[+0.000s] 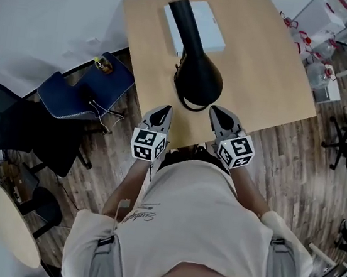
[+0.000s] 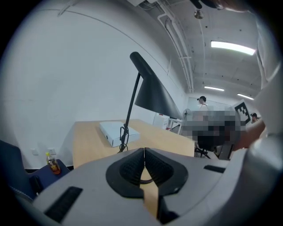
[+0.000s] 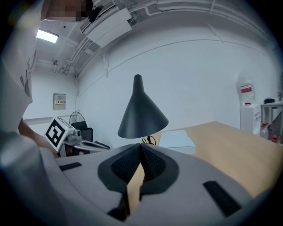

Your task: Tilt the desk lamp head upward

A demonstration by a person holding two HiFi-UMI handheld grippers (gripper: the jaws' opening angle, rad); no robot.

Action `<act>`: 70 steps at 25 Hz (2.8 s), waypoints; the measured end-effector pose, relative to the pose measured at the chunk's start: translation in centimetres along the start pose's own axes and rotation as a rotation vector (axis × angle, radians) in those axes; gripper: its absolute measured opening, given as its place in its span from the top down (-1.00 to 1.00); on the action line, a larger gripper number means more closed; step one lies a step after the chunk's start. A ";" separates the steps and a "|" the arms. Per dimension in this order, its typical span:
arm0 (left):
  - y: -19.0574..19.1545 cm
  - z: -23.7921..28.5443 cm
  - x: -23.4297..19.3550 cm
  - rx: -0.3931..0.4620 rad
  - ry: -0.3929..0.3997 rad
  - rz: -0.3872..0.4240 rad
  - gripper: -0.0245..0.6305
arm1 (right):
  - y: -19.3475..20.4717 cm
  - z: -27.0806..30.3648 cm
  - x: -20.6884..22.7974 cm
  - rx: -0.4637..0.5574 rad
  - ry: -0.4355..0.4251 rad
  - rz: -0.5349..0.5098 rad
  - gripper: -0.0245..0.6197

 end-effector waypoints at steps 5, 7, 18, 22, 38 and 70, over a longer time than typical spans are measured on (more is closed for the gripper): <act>2.5 3.6 0.1 -0.089 0.054 -0.047 0.88 | -0.7 0.0 -0.4 0.018 -0.008 -0.014 0.94; 3.7 5.0 0.0 -0.135 0.062 -0.047 0.88 | -0.9 0.1 -0.4 0.019 -0.008 -0.006 0.94; 10.3 12.1 -1.6 -0.370 0.127 -0.038 0.88 | -0.6 1.3 -0.2 -0.011 -0.014 -0.033 0.94; 12.2 13.7 -2.1 -0.431 0.140 -0.058 0.88 | -0.6 1.3 -0.5 -0.010 -0.016 -0.061 0.94; 13.9 15.2 -1.8 -0.440 0.188 -0.018 0.88 | -0.8 1.2 -0.4 0.019 -0.031 -0.176 0.94; 14.1 15.4 -2.0 -0.502 0.153 0.113 0.88 | -10.6 -6.7 -2.9 0.100 -0.021 -0.112 0.94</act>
Point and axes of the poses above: the fingertips, and each gripper's own axes: z forward along the fingers, x to its right, y out of its underside, the point moved 4 cm from there along -z, backward along the fingers, and after that the axes turned 1 degree about x, right-handed, at the moved point
